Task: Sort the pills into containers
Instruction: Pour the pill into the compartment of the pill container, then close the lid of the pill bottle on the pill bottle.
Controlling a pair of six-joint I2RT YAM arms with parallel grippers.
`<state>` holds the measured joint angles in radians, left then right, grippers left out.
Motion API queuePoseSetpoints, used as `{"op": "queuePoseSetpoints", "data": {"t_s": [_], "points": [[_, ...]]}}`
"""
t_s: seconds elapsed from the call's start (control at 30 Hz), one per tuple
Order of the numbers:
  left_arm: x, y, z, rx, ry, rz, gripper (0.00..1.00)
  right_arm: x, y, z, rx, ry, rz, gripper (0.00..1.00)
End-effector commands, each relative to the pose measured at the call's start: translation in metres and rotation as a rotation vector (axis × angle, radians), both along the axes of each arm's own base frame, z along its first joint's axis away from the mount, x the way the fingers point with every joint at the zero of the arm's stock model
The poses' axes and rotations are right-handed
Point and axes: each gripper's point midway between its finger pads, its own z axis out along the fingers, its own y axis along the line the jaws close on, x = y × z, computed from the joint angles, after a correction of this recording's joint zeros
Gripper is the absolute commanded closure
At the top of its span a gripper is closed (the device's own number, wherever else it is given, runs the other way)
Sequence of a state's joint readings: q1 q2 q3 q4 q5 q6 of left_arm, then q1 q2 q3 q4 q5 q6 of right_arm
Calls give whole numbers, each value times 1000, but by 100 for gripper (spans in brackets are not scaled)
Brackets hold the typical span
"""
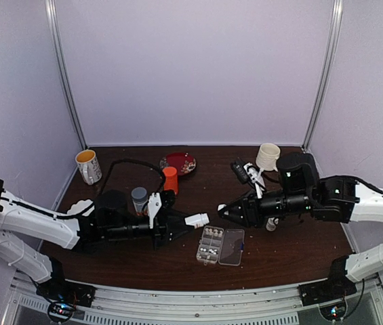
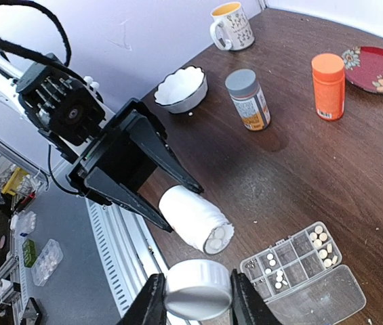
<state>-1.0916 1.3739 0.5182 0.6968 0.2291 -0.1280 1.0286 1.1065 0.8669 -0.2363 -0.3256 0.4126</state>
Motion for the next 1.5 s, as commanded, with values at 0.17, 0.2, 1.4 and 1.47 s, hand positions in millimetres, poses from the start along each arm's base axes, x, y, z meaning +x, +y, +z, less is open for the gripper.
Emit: {"op": "queuePoseSetpoints", "data": {"t_s": [0.17, 0.2, 1.4, 1.47], "points": [[-19, 17, 115, -386, -83, -83, 100, -35, -6, 85, 58, -171, 246, 100], [-20, 21, 126, -424, -89, -84, 100, -38, -8, 95, 64, -201, 268, 100], [-38, 21, 185, -664, 3, -233, 100, -28, 34, 159, 13, -311, 406, 100], [-38, 20, 185, -660, 3, -236, 100, -28, 36, 157, -3, -310, 414, 100]]}}
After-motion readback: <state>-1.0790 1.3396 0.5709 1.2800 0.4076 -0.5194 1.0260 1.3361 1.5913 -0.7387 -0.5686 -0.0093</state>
